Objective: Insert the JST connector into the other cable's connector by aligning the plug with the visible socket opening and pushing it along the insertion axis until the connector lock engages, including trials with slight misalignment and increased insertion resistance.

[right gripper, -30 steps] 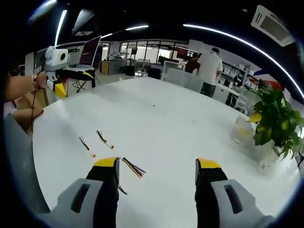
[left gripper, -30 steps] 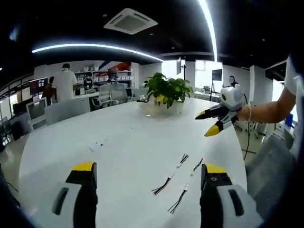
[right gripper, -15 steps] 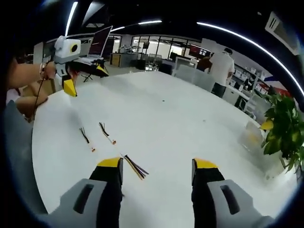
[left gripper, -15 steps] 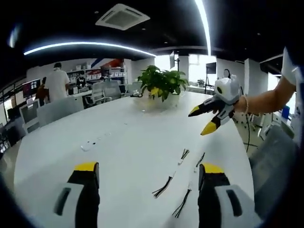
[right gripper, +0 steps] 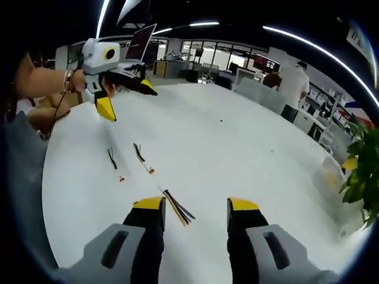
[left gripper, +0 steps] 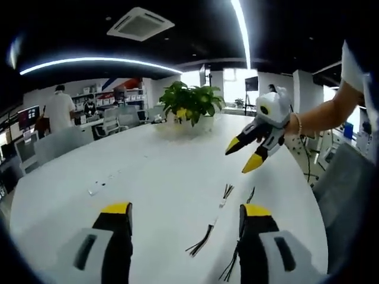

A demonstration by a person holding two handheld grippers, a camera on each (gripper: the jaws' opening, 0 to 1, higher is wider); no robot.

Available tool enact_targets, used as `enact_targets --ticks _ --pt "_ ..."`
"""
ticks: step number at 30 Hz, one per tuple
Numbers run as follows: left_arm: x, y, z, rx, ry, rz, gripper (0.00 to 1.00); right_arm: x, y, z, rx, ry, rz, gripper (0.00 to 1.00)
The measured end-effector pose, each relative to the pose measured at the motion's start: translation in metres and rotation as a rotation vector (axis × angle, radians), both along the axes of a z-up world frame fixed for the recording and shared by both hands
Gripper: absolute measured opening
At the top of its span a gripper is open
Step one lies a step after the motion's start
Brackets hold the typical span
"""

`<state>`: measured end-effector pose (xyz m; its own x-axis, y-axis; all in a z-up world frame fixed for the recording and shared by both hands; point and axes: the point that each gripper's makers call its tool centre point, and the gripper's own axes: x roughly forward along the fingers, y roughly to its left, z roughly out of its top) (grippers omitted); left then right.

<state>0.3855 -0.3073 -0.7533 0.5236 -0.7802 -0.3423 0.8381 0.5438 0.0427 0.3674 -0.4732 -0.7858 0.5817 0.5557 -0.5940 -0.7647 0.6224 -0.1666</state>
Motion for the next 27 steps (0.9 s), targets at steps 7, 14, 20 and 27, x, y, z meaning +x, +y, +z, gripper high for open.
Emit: enact_targets --ticks 7,14,20,27 --pt "0.003 -0.008 -0.020 0.017 0.032 -0.010 0.62 0.002 0.009 -0.013 -0.010 0.020 0.047 0.35" --pt "0.001 -0.019 -0.038 0.034 0.051 -0.044 0.56 0.002 0.019 -0.025 -0.017 0.032 0.100 0.34" --pt "-0.001 -0.027 -0.053 0.064 0.057 -0.069 0.48 0.003 0.030 -0.033 -0.018 0.038 0.147 0.31" --pt "-0.004 -0.038 -0.066 0.073 0.073 -0.101 0.41 0.002 0.041 -0.042 -0.019 0.046 0.191 0.28"
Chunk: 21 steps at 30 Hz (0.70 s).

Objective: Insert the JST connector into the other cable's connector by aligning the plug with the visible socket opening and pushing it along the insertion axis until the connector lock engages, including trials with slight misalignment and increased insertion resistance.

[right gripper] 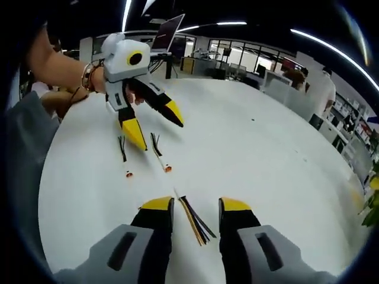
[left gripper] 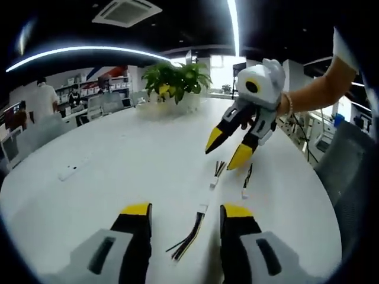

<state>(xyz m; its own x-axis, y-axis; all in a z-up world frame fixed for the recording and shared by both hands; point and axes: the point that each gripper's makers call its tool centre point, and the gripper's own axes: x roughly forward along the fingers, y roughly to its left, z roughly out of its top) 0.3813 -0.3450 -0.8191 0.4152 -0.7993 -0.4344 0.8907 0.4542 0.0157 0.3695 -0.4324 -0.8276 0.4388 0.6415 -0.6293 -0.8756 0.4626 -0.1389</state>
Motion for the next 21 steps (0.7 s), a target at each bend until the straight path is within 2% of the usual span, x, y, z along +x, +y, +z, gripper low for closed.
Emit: enact_targets --ticks 12,21 --pt "-0.006 -0.012 -0.009 -0.016 0.015 -0.032 0.27 -0.003 0.012 -0.012 -0.009 0.005 0.045 0.21" --pt "-0.011 -0.015 -0.016 -0.012 0.033 -0.052 0.22 -0.005 0.016 -0.015 -0.011 0.000 0.072 0.13"
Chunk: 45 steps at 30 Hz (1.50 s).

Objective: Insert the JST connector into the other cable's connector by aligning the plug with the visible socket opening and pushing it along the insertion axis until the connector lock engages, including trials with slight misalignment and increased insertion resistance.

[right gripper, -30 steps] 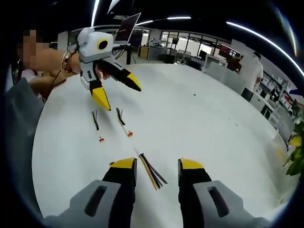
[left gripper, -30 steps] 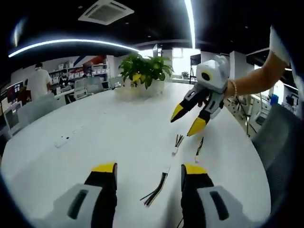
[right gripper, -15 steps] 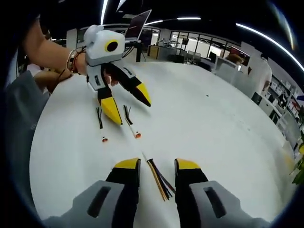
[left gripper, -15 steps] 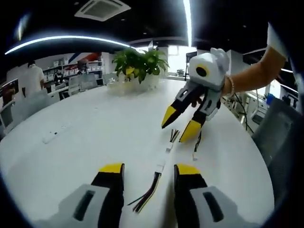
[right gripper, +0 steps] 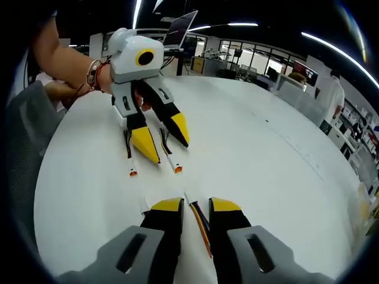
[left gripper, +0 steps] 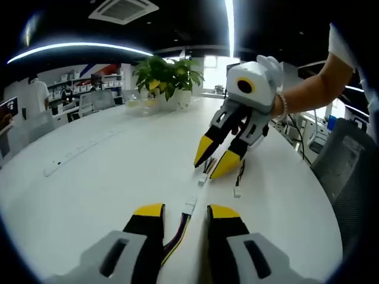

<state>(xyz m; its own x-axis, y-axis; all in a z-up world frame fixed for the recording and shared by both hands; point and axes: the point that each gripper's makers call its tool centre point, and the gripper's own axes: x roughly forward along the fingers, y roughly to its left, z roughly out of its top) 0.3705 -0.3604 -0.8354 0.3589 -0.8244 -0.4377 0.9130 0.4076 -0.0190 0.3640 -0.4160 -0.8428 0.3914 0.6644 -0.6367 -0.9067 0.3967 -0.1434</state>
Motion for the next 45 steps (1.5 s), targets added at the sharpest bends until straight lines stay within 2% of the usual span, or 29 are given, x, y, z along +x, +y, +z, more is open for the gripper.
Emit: enact_targets --ticks 14,22,24,33,38,45 --pt "-0.002 -0.002 -0.004 -0.040 0.028 0.001 0.12 -0.002 0.000 -0.007 0.016 0.001 -0.002 0.07" --pt "-0.002 0.001 -0.011 -0.072 0.057 0.007 0.11 -0.001 -0.001 -0.008 0.076 0.015 -0.002 0.07" --pt "0.000 0.000 -0.010 -0.098 0.069 0.012 0.10 -0.002 0.000 -0.008 0.089 0.013 0.012 0.06" --pt "0.001 0.000 -0.010 -0.121 0.041 -0.007 0.05 -0.007 0.001 -0.007 0.183 0.005 0.064 0.06" --pt "0.000 0.000 -0.010 -0.135 0.049 -0.015 0.03 -0.008 0.002 -0.006 0.226 -0.002 0.112 0.05" --pt "0.000 0.000 -0.010 -0.150 0.050 -0.021 0.01 -0.008 0.003 -0.005 0.266 0.007 0.136 0.05"
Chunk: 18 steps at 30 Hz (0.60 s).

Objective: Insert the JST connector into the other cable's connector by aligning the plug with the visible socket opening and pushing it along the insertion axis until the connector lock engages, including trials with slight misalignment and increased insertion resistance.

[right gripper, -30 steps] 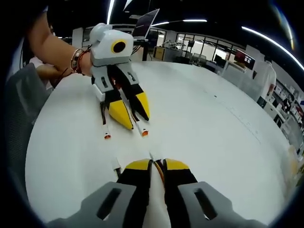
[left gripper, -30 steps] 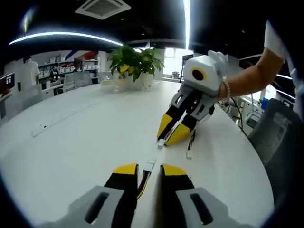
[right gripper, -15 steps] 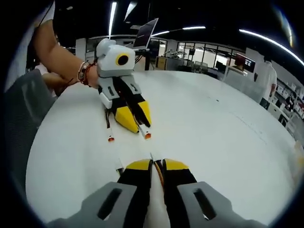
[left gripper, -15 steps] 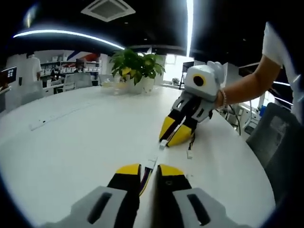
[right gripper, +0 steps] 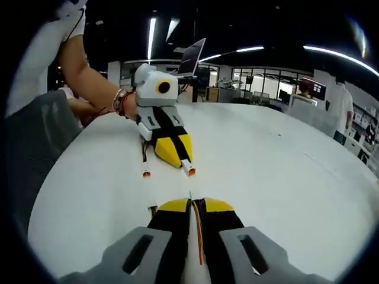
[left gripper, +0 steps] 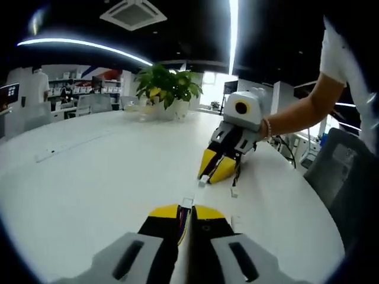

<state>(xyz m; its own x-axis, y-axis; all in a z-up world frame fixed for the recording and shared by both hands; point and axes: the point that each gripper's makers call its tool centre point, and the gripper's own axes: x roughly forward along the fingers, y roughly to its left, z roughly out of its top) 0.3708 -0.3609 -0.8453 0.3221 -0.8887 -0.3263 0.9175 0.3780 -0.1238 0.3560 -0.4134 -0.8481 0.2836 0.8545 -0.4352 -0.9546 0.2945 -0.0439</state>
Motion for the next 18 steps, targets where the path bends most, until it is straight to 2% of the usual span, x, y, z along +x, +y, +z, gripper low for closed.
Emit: enact_targets --ticks 18 --pt "-0.0014 -0.0006 0.0004 -0.021 -0.001 -0.008 0.01 -0.0006 0.0004 0.0006 0.027 0.014 -0.001 0.04"
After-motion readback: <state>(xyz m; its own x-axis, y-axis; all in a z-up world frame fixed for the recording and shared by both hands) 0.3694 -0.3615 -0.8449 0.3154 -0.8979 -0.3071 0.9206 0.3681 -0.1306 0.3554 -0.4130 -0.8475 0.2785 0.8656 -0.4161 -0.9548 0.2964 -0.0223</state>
